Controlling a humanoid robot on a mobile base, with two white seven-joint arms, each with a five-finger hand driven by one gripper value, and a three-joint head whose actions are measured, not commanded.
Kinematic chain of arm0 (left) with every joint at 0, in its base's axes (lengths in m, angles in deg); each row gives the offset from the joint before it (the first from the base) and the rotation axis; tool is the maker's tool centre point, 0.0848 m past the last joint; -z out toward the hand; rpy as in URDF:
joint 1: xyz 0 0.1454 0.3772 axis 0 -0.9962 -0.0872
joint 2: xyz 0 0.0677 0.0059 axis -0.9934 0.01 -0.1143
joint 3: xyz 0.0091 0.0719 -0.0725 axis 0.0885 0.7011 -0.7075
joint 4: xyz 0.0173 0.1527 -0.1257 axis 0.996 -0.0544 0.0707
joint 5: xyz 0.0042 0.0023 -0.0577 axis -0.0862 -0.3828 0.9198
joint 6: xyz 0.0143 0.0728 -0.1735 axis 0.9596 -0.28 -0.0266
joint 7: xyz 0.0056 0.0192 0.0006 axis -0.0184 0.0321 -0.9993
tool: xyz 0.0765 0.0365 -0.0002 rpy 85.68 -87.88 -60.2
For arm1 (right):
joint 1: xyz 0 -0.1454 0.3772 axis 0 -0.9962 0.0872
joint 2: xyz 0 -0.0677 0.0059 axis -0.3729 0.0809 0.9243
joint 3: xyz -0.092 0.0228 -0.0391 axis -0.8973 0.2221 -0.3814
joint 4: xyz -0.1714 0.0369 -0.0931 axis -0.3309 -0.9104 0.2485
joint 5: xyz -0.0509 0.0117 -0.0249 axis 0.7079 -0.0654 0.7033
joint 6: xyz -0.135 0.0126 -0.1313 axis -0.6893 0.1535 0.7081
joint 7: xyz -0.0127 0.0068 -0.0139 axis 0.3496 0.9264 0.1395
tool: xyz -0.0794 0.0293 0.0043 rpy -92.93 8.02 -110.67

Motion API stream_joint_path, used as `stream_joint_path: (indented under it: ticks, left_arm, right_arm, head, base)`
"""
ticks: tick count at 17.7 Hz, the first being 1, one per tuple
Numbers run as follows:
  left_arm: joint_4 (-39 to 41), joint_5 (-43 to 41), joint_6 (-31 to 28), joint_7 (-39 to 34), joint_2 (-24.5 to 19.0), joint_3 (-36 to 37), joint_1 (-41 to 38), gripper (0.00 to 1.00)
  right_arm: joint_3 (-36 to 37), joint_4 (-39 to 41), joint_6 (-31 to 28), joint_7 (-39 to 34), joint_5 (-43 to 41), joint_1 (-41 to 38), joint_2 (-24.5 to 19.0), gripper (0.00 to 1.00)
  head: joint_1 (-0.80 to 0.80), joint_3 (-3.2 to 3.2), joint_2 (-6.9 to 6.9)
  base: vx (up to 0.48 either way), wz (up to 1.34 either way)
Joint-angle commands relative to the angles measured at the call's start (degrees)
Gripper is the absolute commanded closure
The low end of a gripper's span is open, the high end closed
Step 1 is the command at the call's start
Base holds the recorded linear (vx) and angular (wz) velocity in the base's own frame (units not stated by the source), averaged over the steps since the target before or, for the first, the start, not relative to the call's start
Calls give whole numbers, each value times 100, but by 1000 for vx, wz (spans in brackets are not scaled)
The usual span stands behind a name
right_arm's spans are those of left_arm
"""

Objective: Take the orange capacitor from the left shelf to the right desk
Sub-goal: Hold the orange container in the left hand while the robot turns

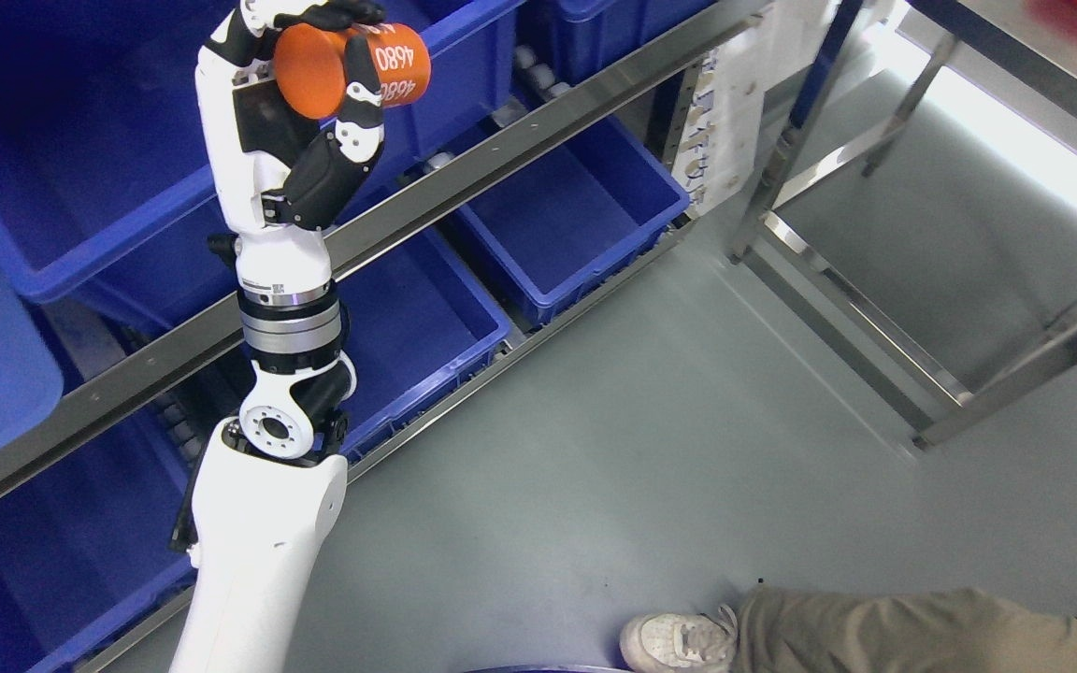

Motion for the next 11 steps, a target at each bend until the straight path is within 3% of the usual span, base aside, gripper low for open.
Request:
stream_joint_path:
  ticks: [1,8,11]
  left_arm:
    - [0,152,-44,-2,-100,807,105,98]
    - [0,837,-1044,-2,-100,939,96,98]
    - [0,1040,-1169,7,-100,1071,105,98]
  right_arm:
    - [97,100,10,-4,18,-132,100,0]
    - [97,100,10,5,18,-132,100,0]
    - [97,100,10,-4,18,-132,100,0]
  head:
    - [0,0,0]
    - [0,0,0]
    - [0,0,0]
  base:
    - [15,-576]
    - [21,-253]
    - [0,7]
